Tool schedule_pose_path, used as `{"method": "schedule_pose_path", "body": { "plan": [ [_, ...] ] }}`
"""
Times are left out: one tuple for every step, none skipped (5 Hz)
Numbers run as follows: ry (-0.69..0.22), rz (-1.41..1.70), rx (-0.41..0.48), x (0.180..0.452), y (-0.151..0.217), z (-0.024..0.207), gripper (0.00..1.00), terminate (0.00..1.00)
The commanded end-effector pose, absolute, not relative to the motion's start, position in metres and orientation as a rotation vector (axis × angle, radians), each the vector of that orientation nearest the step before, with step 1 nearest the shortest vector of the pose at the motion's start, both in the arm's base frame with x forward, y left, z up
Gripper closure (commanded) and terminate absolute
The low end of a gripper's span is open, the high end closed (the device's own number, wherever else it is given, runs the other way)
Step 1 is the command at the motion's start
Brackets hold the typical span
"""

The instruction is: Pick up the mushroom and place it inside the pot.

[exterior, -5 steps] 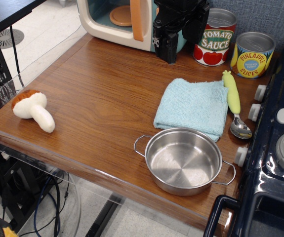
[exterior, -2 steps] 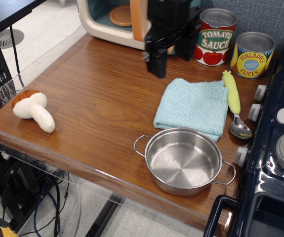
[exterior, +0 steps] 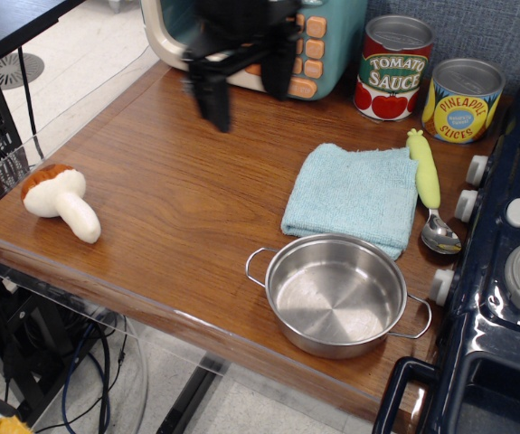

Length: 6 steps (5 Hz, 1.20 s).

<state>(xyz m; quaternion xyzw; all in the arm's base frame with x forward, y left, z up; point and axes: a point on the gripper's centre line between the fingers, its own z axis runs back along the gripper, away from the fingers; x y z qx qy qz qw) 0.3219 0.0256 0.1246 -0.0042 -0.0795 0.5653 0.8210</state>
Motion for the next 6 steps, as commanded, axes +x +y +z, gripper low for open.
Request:
{"method": "schedule_pose_path", "body": {
  "plan": [
    [-0.215, 1.182, 0.104, 0.276, 0.094, 0.112, 0.0, 0.0],
    [-0.221, 1.193, 0.125, 0.261, 0.118, 0.1, 0.0, 0.0],
    [-0.212, 1.276, 0.16, 0.245, 0.145, 0.086, 0.0, 0.0],
    [-0.22, 1.315, 0.152, 0.247, 0.15, 0.076, 0.0, 0.0],
    [-0.223, 1.324, 0.118, 0.251, 0.15, 0.058, 0.0, 0.0],
    [-0.19, 1.321, 0.131, 0.254, 0.148, 0.037, 0.0, 0.0]
  ]
}}
